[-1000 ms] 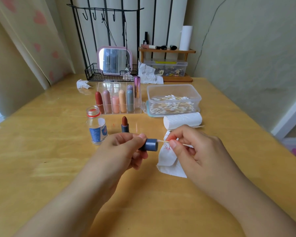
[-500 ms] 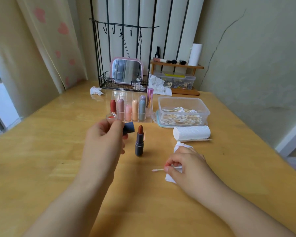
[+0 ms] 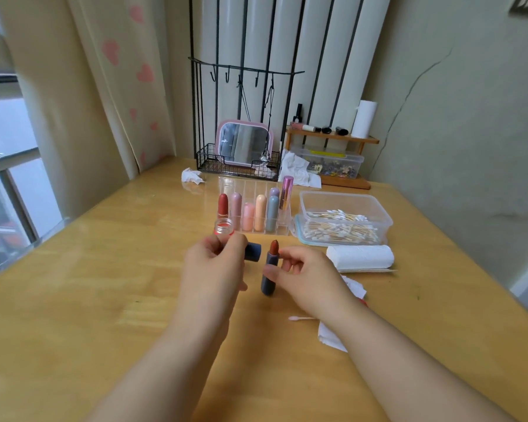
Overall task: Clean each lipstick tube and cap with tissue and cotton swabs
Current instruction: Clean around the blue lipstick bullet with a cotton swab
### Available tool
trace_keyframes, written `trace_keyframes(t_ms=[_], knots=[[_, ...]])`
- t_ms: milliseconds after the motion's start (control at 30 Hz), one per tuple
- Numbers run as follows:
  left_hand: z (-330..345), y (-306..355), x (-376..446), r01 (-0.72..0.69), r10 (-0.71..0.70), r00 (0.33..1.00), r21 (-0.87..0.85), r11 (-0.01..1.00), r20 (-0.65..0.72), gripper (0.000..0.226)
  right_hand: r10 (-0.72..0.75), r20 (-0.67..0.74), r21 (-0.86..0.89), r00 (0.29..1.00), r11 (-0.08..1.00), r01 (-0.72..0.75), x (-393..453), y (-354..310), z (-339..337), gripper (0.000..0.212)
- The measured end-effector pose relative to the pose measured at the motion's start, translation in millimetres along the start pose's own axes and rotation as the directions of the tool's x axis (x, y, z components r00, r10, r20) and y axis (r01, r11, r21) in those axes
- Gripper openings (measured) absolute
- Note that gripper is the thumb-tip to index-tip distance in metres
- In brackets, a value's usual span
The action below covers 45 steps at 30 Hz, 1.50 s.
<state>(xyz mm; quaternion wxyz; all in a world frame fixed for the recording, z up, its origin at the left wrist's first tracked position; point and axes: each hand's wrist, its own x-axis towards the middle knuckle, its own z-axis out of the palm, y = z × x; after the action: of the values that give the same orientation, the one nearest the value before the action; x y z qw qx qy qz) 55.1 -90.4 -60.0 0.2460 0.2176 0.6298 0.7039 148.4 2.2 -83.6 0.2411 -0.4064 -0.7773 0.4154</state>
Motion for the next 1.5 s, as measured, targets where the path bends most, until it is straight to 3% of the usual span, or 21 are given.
trace_keyframes(t_ms=[100,200,367,567,767,867,967,1200,1300,1400,1500], knots=[[0.0,-2.9,2.1,0.016,-0.016,1.000,-0.029,0.999,0.004,0.025,-0.107,-0.097,0.021,0.989,0.994,0.110,4.0,4.7,-7.5,0.017],[2.7,-4.3,-0.1,-0.002,0.004,0.999,-0.046,0.999,0.037,0.031,-0.108,-0.162,0.144,0.981,0.981,0.132,-4.2,0.8,-29.5,0.017],[9.2,-10.9,-4.6,-0.016,0.020,0.983,-0.021,1.000,0.184,0.037,-0.095,-0.121,0.346,0.988,0.929,0.131,-34.1,-4.6,-57.4,0.009],[15.3,-19.9,-8.8,0.133,-0.095,0.929,-0.083,0.988,0.357,0.018,-0.078,-0.069,0.413,0.995,0.905,0.099,-44.2,4.7,-62.0,0.008],[14.2,-27.0,-10.5,-0.084,0.047,0.882,0.059,0.995,0.469,0.007,-0.034,-0.043,0.404,0.999,0.913,0.049,-42.6,6.6,-66.4,0.016],[14.6,-23.6,-16.7,-0.195,0.088,0.808,0.124,0.973,0.582,0.021,-0.054,-0.022,0.429,0.998,0.901,0.058,-46.1,2.8,-66.6,0.012],[15.6,-24.0,-20.7,-0.253,0.117,0.776,0.135,0.958,0.620,0.030,-0.068,-0.006,0.443,0.998,0.894,0.064,-50.0,-1.7,-64.9,0.011],[13.2,-19.1,-23.9,-0.218,0.137,0.676,0.019,0.976,0.724,0.033,-0.140,0.053,0.497,0.989,0.863,0.096,-56.9,-11.3,-68.3,0.011],[11.7,-19.3,-23.2,-0.212,0.137,0.650,0.005,0.977,0.747,0.038,-0.152,0.094,0.505,0.984,0.859,0.084,-58.6,-14.1,-71.3,0.023],[13.8,-19.9,-25.5,-0.225,0.149,0.647,0.000,0.974,0.748,0.034,-0.159,0.179,0.544,0.971,0.838,0.037,-56.1,-11.0,-71.2,0.035],[15.3,-20.6,-27.8,-0.314,0.204,0.686,0.032,0.949,0.699,0.034,-0.153,0.143,0.577,0.978,0.815,0.043,-54.6,-7.9,-68.1,0.033]])
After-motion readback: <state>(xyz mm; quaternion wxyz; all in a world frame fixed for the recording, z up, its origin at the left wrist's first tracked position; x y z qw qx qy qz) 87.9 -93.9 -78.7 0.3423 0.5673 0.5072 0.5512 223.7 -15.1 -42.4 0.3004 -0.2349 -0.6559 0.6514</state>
